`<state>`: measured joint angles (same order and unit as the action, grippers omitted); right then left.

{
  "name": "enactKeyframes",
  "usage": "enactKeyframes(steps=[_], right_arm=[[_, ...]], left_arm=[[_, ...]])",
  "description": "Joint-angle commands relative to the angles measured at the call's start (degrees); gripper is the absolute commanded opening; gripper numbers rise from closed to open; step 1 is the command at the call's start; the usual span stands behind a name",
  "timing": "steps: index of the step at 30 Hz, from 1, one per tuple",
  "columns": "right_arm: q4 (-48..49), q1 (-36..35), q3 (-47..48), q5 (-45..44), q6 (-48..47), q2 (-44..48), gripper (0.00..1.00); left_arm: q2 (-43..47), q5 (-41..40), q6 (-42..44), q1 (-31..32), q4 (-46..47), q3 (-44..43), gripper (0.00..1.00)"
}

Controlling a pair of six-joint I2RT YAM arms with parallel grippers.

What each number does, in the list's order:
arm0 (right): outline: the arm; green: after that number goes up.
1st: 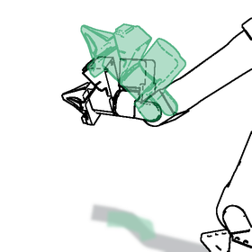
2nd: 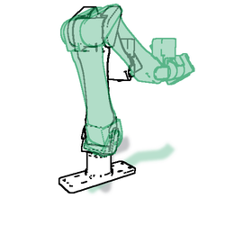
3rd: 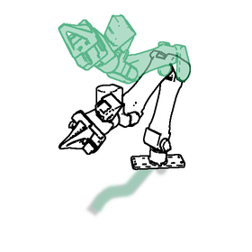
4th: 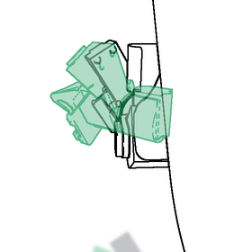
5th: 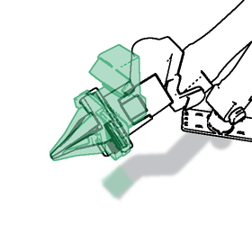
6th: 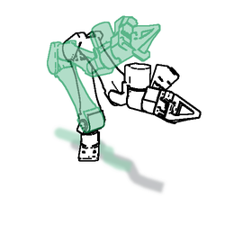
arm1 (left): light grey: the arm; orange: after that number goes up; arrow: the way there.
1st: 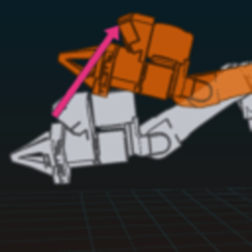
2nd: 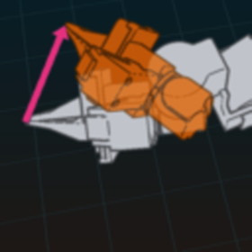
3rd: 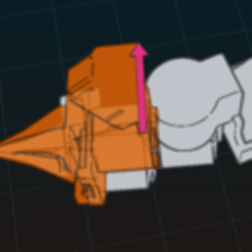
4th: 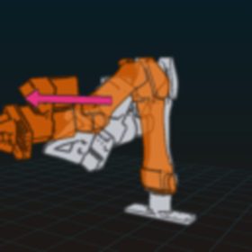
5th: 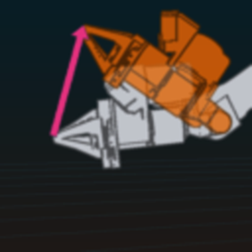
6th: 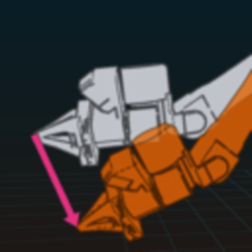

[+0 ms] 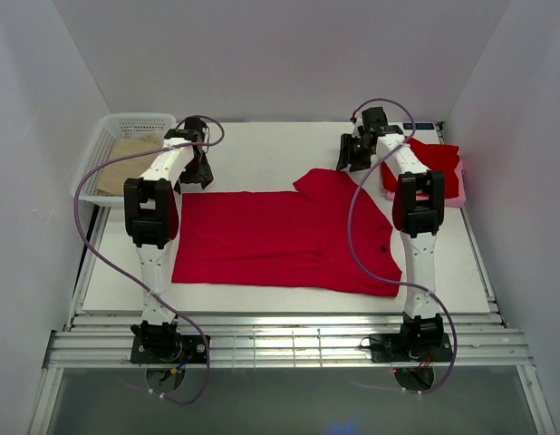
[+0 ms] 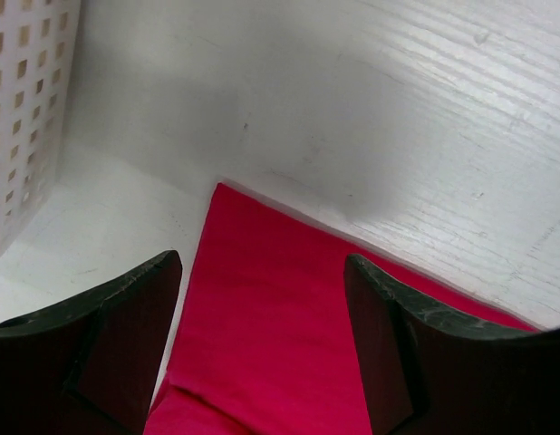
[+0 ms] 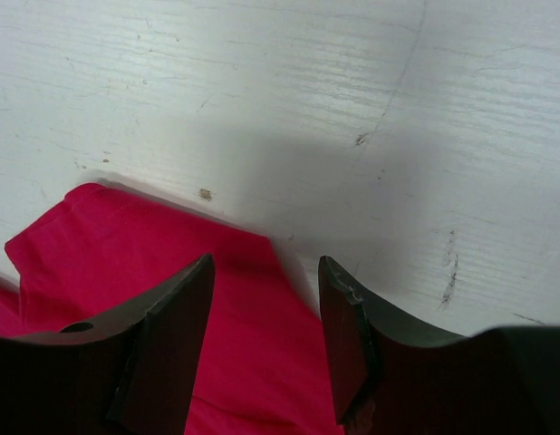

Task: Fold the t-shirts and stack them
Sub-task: Grap the side of the flattened tshirt furthest away from the robot with both arms

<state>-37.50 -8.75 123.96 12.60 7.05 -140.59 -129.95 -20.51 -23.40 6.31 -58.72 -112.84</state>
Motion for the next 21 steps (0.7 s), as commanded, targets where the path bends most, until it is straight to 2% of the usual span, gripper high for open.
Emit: enactKeyframes(steps=[1, 9, 16, 21], right_arm=[[2.07, 0.05, 1.02, 2.08, -0.72, -0.29, 0.56], [2.08, 0.14, 0.85, 4.71, 0.59, -2.05, 0.57], [2.69, 0.14, -2.23, 3.57, -0.37, -1.08, 0.57], [2.43, 0.14, -0.39, 2.60, 0.07, -2.49, 0.57]], left_arm=[[0.67, 0.65, -0.42, -1.38, 0.89, -0.19, 0.83], [-1.00, 3.11, -0.68, -3.40, 2.55, 1.65, 0.82], [-2.41, 5.83, -1.74, -4.28, 2.82, 2.62, 0.82], [-3.64, 6.54, -2.00, -4.28, 3.08, 2.27, 0.75]])
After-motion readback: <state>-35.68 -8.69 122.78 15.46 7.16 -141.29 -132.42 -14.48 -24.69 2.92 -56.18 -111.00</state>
